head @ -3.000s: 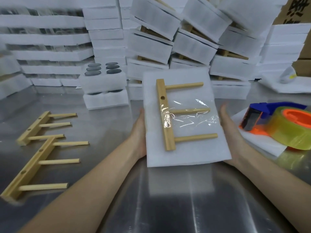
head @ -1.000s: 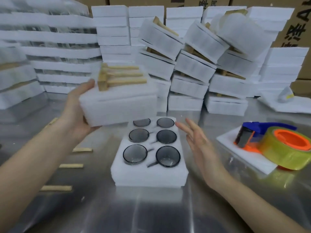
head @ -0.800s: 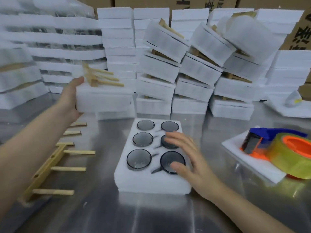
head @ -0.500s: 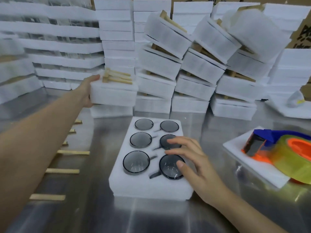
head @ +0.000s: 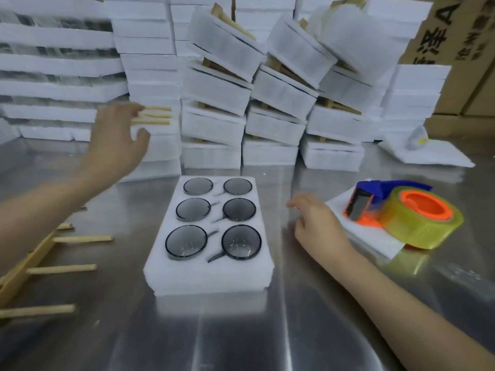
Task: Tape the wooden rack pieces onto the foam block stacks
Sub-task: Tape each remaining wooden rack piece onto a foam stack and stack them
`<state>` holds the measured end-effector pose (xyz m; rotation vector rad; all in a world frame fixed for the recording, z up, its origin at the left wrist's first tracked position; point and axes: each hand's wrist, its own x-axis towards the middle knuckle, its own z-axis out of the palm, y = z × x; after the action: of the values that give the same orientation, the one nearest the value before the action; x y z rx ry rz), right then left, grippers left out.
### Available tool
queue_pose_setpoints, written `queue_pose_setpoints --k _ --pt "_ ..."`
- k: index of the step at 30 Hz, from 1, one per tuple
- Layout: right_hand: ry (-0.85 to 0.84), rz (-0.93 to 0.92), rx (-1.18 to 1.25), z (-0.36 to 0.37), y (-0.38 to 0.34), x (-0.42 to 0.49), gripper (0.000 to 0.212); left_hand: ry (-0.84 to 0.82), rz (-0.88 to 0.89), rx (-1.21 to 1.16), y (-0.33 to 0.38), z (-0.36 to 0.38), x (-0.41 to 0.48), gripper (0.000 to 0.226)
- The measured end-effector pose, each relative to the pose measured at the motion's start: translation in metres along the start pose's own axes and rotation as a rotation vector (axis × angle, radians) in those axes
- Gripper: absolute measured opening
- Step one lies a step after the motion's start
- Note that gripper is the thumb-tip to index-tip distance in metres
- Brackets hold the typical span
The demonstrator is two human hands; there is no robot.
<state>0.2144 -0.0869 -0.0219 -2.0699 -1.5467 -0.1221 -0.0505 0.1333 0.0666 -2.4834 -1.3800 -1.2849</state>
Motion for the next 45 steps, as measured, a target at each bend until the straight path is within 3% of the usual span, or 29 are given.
queue_pose_setpoints --k 3,5,6,8,11,14,16,18,21,26,28,31,32,37,45 --pt "-0.08 0.095 -0.17 -0.001 0.02 0.002 0.032 -0.41 0.098 0.225 0.023 -0.003 -0.064 0.047" --pt "-0.085 0.094 -0.134 -0.001 0.024 0.004 0.033 -0.69 0.01 0.076 0.034 -0.002 -0.095 0.047" --pt "-0.076 0.079 -0.094 -0.003 0.022 0.004 0.036 -0.749 -0.046 -0.024 0.039 0.003 -0.104 0.051" --pt "0.008 0.04 0.013 -0.016 0.017 0.006 0.042 -0.689 -0.109 -0.11 0.048 0.014 -0.113 0.052" --pt "0.328 0.051 0.144 -0.051 0.017 0.006 0.043 -0.607 -0.135 -0.107 0.058 0.029 -0.11 0.036" --pt "0.584 0.162 0.249 -0.088 0.036 -0.005 0.042 -0.617 -0.07 0.021 0.077 0.036 -0.1 0.032" --pt "0.661 0.287 0.146 -0.104 0.059 -0.012 0.04 -0.645 -0.136 0.03 0.093 0.042 -0.091 0.029" --pt "0.604 0.49 0.04 -0.113 0.082 -0.017 0.043 -0.651 -0.127 0.131 0.112 0.05 -0.077 0.034" --pt "0.419 0.733 0.122 -0.113 0.101 -0.019 0.043 -0.573 0.189 0.203 0.154 0.054 -0.071 0.062" --pt "0.452 0.886 0.18 -0.11 0.127 -0.023 0.054 -0.77 0.553 0.188 0.253 0.072 -0.1 0.024" --pt "0.517 0.952 0.23 -0.113 0.14 -0.027 0.052 -0.83 0.599 0.209 0.275 0.088 -0.111 0.029" --pt "0.712 0.95 0.337 -0.114 0.149 -0.031 0.052 -0.99 0.498 0.289 0.291 0.111 -0.126 0.086" --pt "0.765 0.946 0.356 -0.113 0.15 -0.031 0.052 -0.993 0.472 0.299 0.294 0.115 -0.132 0.095" --pt "0.892 0.908 0.428 -0.117 0.15 -0.023 0.045 -0.725 0.613 0.176 0.29 0.108 -0.147 0.088" --pt "0.725 0.855 0.087 -0.108 0.142 -0.022 0.038 -0.684 0.906 0.151 0.263 0.045 -0.191 0.075"
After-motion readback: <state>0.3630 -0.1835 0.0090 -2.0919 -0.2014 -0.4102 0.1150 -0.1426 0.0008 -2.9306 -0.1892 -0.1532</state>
